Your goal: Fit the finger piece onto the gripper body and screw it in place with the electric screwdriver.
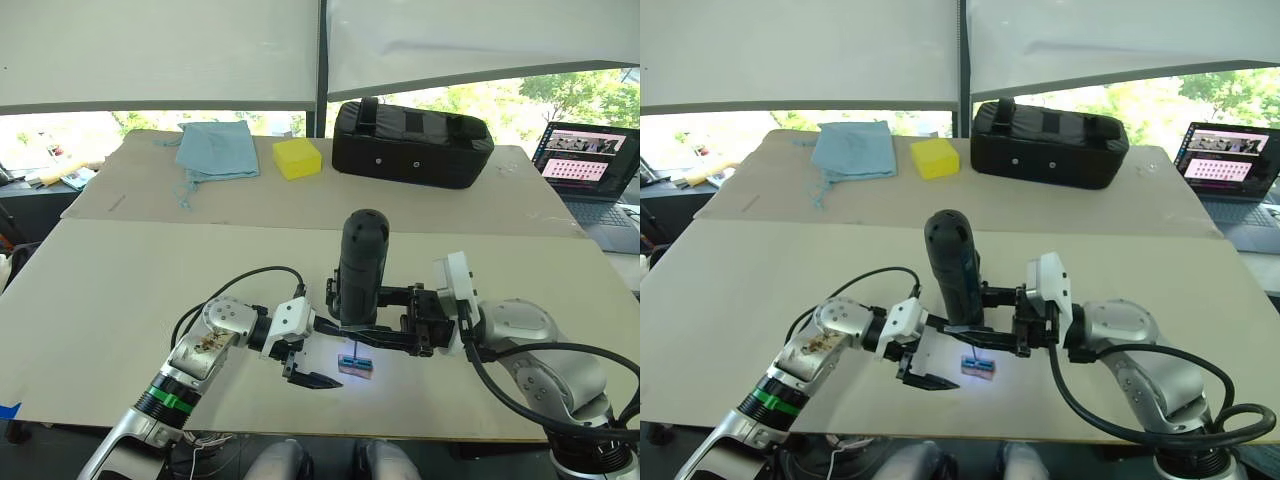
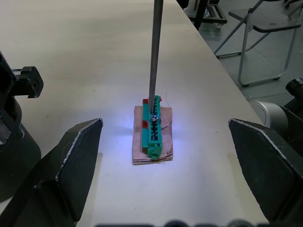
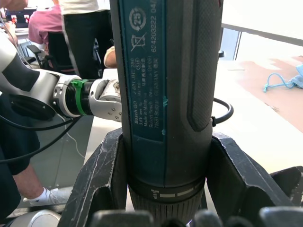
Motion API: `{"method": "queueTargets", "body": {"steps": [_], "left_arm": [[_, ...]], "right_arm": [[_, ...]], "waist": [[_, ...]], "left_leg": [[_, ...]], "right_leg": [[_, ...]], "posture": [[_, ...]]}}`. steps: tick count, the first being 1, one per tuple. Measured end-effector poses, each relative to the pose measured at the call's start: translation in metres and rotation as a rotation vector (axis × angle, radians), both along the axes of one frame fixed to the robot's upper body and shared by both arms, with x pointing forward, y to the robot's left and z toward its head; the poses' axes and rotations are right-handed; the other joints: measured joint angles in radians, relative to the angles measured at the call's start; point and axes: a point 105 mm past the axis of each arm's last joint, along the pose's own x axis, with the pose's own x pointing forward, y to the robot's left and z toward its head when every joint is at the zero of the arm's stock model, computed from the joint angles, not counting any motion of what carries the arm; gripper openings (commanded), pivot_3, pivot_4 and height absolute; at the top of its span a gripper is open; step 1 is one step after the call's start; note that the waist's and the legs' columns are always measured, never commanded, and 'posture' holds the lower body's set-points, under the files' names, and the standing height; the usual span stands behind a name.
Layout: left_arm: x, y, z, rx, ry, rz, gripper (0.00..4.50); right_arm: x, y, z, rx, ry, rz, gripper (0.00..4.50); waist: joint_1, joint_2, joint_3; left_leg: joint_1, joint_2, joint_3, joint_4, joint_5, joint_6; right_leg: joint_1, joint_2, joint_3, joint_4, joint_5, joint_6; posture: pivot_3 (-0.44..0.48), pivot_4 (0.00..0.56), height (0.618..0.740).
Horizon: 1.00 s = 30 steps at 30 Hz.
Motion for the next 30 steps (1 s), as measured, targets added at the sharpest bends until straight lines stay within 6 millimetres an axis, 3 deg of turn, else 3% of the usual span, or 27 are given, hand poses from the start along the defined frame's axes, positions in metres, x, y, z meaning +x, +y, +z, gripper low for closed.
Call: {"method": "queueTargets", "body": {"steps": [30], "left_arm": [[0.005, 0.007, -0.016, 0.011, -0.007, -0.003, 4.5]], "right_arm": [[0.0, 0.001, -0.002, -0.005, 0.006, 0.005, 1.92]], "waist": [[0.0, 0.0, 0.0]], "left_leg": [[0.0, 0.0, 0.0, 0.0, -0.001, -0.001]], "right_leg": [[0.0, 0.0, 0.0, 0.0, 0.0, 0.0]], "posture": [[0.0, 0.15, 0.739]]}}
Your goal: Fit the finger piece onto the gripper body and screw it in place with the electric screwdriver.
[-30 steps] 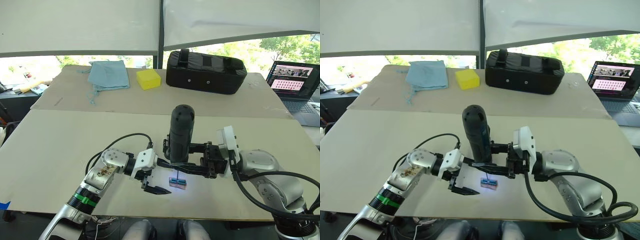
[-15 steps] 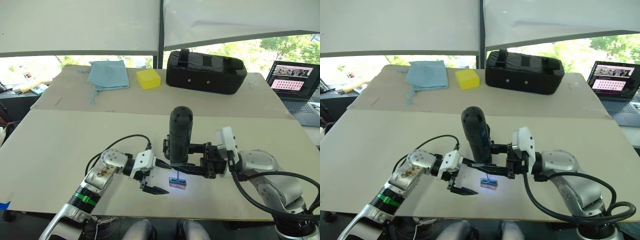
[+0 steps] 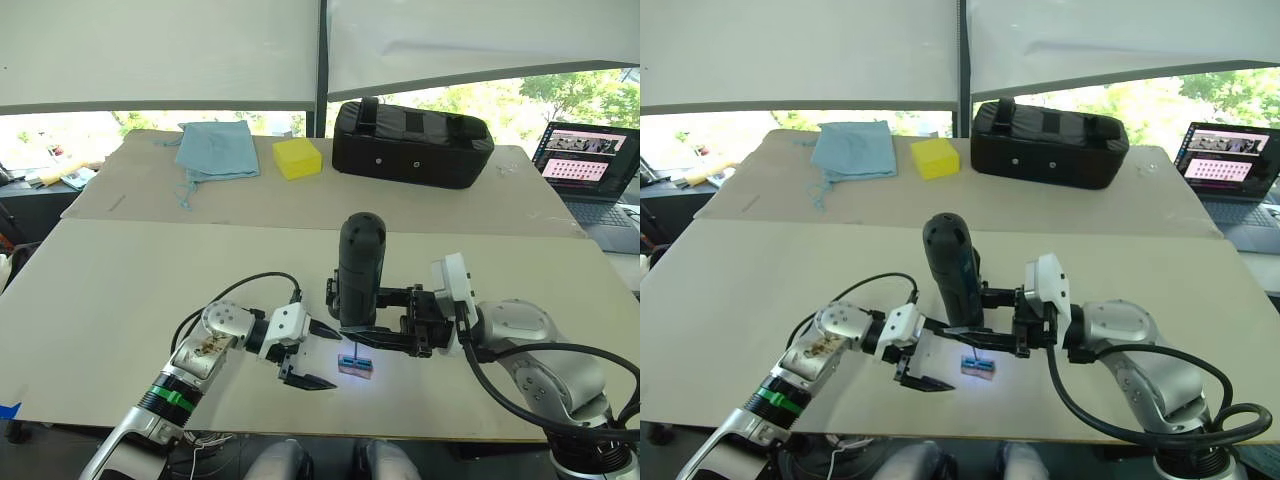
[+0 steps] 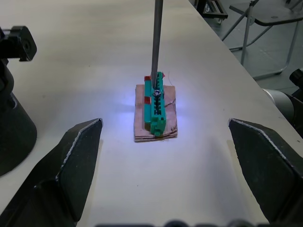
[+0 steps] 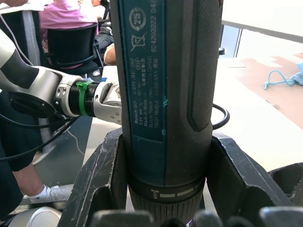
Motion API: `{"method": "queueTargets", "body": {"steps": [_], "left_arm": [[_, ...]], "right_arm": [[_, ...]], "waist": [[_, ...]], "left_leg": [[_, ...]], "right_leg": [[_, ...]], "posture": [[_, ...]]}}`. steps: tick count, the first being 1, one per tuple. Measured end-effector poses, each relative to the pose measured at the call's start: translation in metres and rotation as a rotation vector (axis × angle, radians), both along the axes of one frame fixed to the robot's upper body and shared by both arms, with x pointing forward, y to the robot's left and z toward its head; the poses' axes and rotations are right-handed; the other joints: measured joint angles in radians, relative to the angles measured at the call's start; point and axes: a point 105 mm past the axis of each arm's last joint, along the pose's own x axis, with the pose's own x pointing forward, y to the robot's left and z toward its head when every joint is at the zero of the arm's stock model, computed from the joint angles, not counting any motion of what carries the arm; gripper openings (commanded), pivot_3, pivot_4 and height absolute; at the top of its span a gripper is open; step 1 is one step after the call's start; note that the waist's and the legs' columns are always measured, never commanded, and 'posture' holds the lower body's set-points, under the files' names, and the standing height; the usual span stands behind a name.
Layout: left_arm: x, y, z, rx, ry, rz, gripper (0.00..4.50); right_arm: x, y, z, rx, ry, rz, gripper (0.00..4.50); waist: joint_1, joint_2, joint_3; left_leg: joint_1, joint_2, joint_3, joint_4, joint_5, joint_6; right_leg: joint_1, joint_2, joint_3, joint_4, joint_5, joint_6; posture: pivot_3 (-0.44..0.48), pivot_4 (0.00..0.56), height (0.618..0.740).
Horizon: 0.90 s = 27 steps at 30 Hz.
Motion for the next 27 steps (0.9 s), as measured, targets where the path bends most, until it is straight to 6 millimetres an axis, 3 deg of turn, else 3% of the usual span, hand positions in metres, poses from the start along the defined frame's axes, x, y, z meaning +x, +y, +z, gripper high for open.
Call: {"method": "queueTargets", "body": {"steps": [27], "left_arm": [[0.0011, -0.001, -0.0035, -0.007, -0.008, -0.004, 4.5]], "right_arm": [[-0.0015, 0.0009, -0.0045, -0.005, 0.017, 0.004, 1.92]], "waist": [[0.0, 0.0, 0.0]], "left_leg": [[0.0, 0.0, 0.0, 0.0, 0.0, 0.0]], "right_leg": [[0.0, 0.0, 0.0, 0.0, 0.0, 0.0]], "posture": [[0.0, 0.15, 0.739]]}}
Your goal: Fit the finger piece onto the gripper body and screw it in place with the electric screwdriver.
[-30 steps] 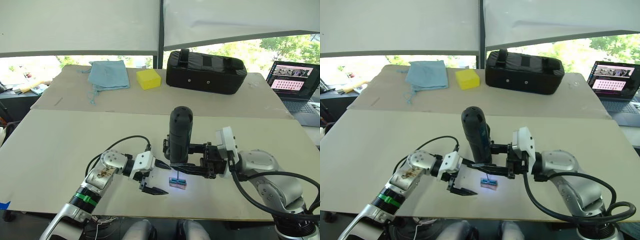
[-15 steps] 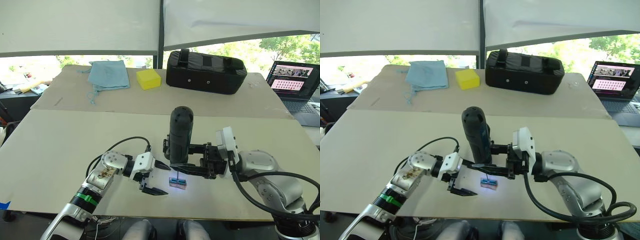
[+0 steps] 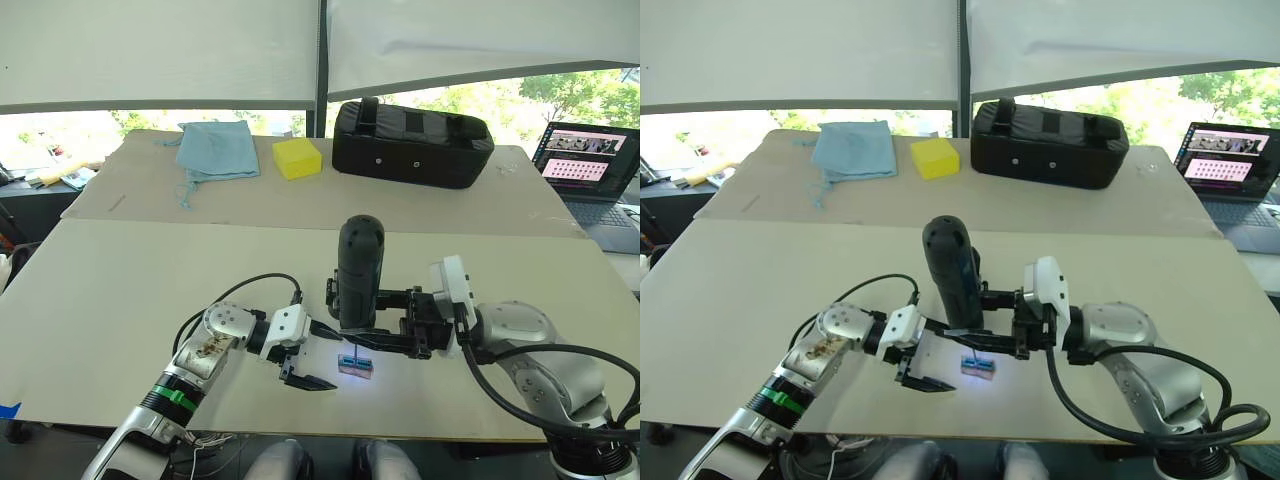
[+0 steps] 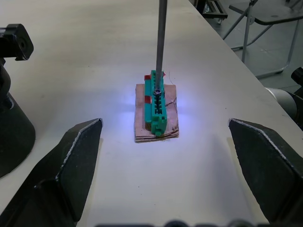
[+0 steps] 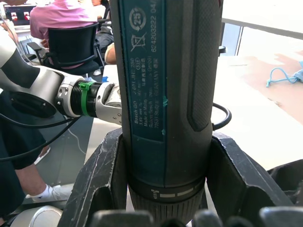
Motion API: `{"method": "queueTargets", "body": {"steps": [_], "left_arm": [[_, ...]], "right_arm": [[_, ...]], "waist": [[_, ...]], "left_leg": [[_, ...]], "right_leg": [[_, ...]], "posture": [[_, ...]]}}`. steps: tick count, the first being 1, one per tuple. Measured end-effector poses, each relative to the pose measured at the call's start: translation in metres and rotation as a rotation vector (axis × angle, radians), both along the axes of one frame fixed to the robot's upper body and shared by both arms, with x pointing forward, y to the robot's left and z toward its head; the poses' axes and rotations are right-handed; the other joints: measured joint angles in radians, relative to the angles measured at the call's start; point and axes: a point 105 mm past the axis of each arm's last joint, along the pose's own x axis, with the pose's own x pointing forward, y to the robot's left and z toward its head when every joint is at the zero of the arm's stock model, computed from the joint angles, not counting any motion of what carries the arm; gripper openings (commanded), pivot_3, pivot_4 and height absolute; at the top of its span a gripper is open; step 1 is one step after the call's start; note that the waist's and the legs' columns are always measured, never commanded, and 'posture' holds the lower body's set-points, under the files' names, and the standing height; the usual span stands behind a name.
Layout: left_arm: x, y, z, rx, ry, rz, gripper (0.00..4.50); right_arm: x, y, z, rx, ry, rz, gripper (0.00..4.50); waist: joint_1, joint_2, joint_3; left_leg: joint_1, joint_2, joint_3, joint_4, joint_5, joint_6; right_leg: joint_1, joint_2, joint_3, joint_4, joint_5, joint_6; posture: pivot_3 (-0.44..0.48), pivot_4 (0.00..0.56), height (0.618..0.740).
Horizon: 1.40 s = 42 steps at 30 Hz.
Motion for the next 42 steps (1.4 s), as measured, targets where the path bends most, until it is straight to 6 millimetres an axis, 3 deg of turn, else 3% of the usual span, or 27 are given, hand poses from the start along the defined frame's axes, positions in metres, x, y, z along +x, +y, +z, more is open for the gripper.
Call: {"method": "queueTargets", "body": {"steps": [23, 42], "left_arm": [[0.001, -0.001, -0.004, -0.001, -0.004, 0.0, 4.5], [0.001, -0.003, -0.005, -0.009, 0.001, 0.0, 4.5]], "right_arm": [[-0.002, -0.001, -0.004, -0.009, 0.041, 0.007, 1.92], [0.002, -0.001, 0.012, 0.021, 0.002, -0.021, 1.92]], "waist": [[0.0, 0.0, 0.0], [0.001, 0.0, 0.0]], "left_leg": [[0.0, 0.0, 0.0, 0.0, 0.0, 0.0], [0.0, 0.0, 0.0, 0.0, 0.0, 0.001]], "right_leg": [[0.0, 0.0, 0.0, 0.0, 0.0, 0.0], [0.0, 0.0, 0.0, 0.0, 0.0, 0.0]], "posture": [[0.0, 0.15, 0.739], [0.0, 0.15, 0.739]]}}
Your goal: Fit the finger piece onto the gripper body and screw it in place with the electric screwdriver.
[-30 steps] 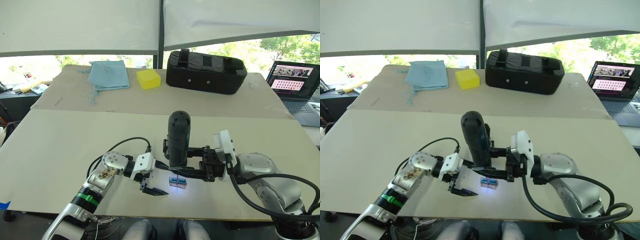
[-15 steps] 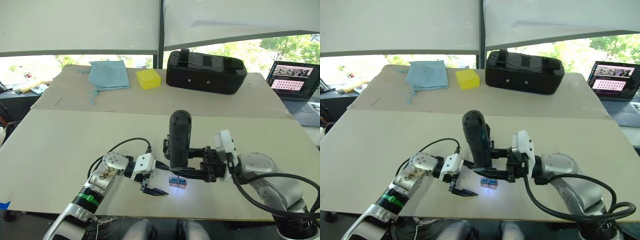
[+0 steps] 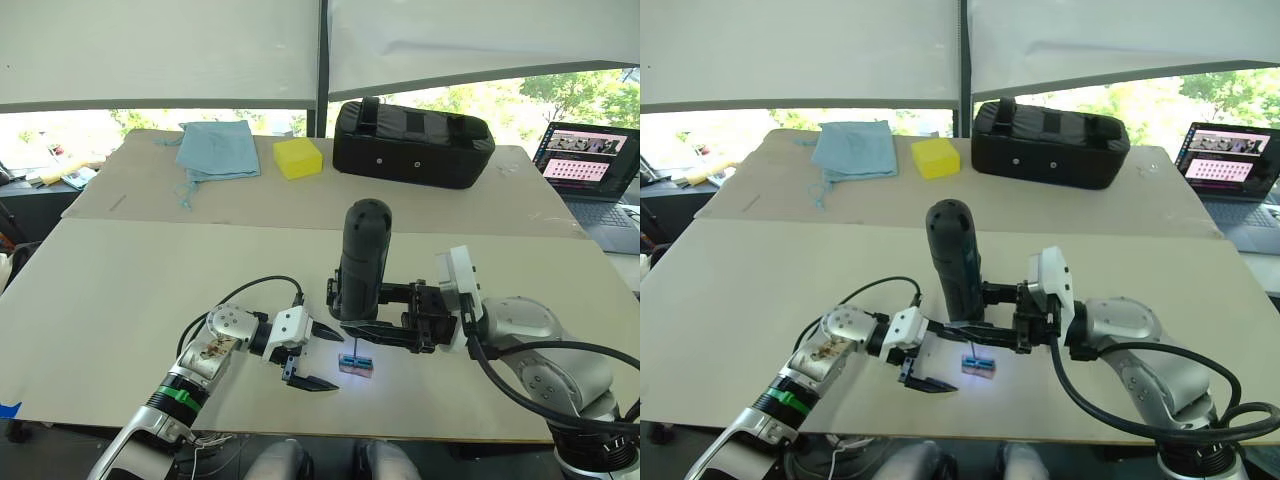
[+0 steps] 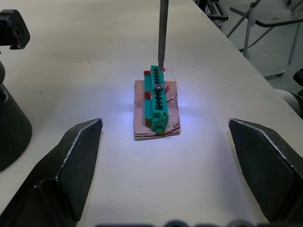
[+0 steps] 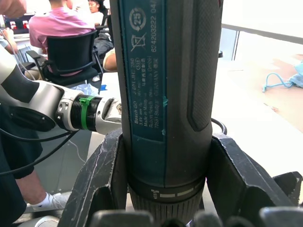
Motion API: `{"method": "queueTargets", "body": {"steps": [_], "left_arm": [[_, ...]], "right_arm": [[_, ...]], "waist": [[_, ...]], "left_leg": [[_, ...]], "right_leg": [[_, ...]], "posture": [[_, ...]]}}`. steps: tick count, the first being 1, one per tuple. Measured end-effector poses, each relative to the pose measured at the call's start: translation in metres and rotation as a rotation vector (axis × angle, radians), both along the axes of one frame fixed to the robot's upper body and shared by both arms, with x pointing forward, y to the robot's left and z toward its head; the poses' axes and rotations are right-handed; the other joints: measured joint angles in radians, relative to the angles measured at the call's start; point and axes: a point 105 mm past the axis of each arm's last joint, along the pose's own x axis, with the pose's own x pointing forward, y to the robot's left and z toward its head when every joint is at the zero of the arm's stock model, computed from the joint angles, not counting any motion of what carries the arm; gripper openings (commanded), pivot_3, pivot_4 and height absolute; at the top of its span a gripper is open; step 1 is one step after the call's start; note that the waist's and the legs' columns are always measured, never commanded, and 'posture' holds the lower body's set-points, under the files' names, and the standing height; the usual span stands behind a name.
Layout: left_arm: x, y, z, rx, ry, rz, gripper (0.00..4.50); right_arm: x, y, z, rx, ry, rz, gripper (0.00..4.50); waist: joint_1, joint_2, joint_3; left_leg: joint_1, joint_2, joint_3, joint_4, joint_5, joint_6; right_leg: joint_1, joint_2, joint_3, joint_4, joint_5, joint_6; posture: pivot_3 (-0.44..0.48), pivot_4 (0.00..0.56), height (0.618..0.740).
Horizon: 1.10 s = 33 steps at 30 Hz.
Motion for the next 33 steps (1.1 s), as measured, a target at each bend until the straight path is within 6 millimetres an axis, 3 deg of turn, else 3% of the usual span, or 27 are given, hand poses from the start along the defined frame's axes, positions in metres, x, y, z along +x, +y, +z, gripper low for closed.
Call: {"method": "queueTargets", "body": {"steps": [33], "left_arm": [[0.0, -0.0003, 0.0001, -0.001, 0.0, 0.0, 4.5]], "right_arm": [[0.0015, 0.0001, -0.0092, -0.026, 0.013, -0.013, 1.92]], "waist": [[0.0, 0.0, 0.0]], "left_leg": [[0.0, 0.0, 0.0, 0.0, 0.0, 0.0]], "right_leg": [[0.0, 0.0, 0.0, 0.0, 0.0, 0.0]], "posture": [[0.0, 0.15, 0.739]]}}
